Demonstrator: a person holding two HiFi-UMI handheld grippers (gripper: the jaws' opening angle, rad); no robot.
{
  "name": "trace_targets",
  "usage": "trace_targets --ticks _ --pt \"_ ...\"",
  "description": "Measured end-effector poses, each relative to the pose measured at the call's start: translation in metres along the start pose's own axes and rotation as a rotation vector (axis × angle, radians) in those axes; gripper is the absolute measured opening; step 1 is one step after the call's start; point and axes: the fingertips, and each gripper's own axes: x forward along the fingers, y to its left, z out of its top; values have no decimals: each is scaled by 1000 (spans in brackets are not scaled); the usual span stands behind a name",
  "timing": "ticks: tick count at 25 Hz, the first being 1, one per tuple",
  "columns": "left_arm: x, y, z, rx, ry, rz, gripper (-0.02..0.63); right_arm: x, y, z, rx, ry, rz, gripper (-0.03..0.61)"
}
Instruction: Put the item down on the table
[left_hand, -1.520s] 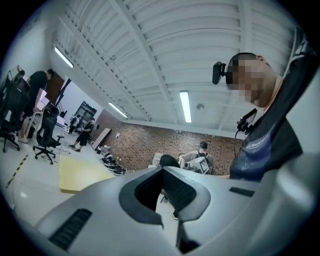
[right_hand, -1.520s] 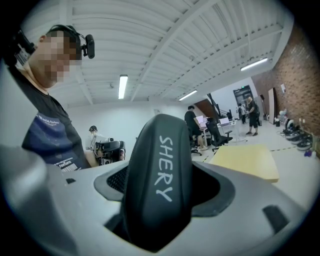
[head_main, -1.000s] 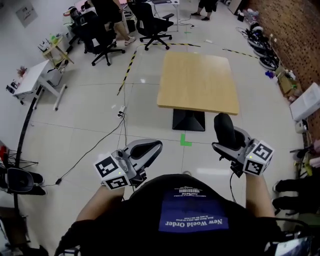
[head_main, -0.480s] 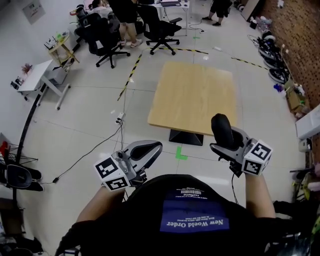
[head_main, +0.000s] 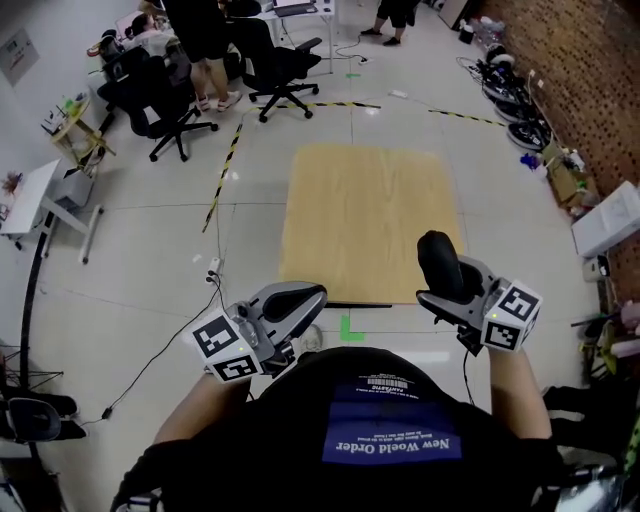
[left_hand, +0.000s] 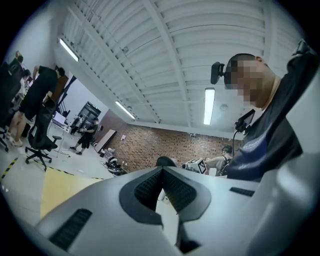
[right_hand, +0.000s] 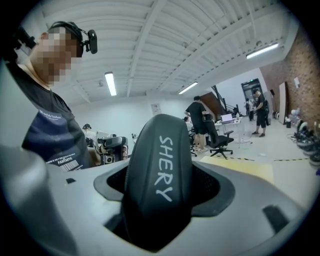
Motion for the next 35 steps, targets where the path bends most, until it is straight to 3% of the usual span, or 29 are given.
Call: trace_targets --ticks 6,14,20,24,30,35 --pt "18 100 36 -20 47 -94 -8 60 -58 32 51 -10 -99 336" --pt "25 194 60 -58 52 -111 -8 126 -107 61 78 -2 -122 335" --pt "50 220 60 -65 49 -67 -8 136 -147 66 70 23 -89 334" --pt "70 229 61 -51 36 6 -8 137 -180 68 43 51 -47 336" --pt "101 227 54 -45 22 120 -8 129 -227 74 16 53 33 335" --pt "120 224 51 -45 18 158 -8 121 -242 77 -10 60 72 335"
